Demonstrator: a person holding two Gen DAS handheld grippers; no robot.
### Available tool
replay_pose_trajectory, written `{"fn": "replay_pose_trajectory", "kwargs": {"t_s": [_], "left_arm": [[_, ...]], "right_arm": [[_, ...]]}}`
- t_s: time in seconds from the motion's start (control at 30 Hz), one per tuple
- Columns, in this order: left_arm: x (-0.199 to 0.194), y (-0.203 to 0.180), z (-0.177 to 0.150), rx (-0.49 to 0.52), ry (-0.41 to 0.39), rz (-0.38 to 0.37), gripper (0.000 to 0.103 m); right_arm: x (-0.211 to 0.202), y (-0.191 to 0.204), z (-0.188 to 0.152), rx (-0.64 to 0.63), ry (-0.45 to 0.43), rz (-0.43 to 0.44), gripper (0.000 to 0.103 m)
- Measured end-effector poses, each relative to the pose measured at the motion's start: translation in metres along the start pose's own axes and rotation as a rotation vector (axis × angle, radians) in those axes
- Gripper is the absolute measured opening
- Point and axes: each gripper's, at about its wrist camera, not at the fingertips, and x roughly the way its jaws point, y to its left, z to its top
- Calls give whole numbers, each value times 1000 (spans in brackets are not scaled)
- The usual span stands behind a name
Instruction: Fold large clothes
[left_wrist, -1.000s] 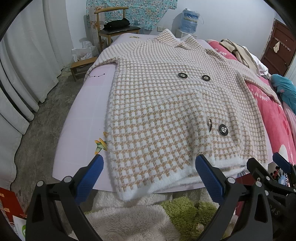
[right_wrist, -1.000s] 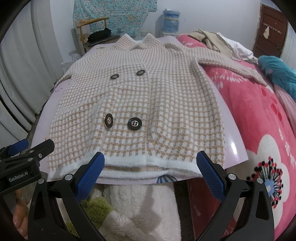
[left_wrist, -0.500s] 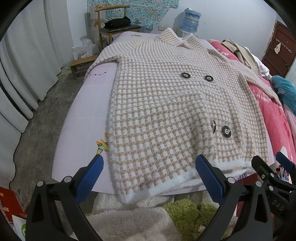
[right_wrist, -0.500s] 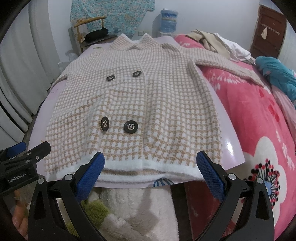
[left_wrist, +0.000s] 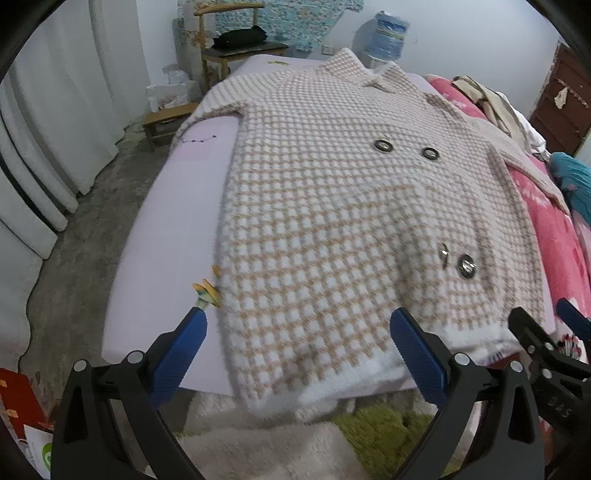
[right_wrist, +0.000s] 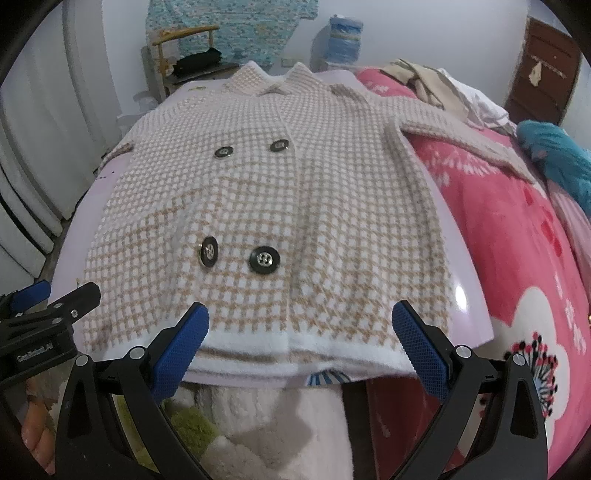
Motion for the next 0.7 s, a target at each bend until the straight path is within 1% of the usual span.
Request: {"fn": "replay_pose_trajectory", "kwargs": {"t_s": [0.1, 0.27, 0.4, 0.5, 0.6, 0.7], "left_arm": [[5, 5, 5, -6, -19, 8, 98], [11, 12, 21, 0, -53, -3, 98], [12, 20, 37, 2, -96, -12, 98], [14, 29, 52, -24, -136, -71, 98], [18, 40, 66, -55, -155, -140, 98], [23, 45, 81, -68, -154, -153, 98]], "right_arm": [[2, 4, 7, -16, -2, 3, 95], [2, 13, 24, -47, -52, 4, 95], [3, 18, 41, -51, -90, 6, 95], [6, 22, 54, -67, -119, 9, 95], [12, 25, 68, -87, -129, 50, 95], [19, 32, 83, -117, -143, 74, 95]]}}
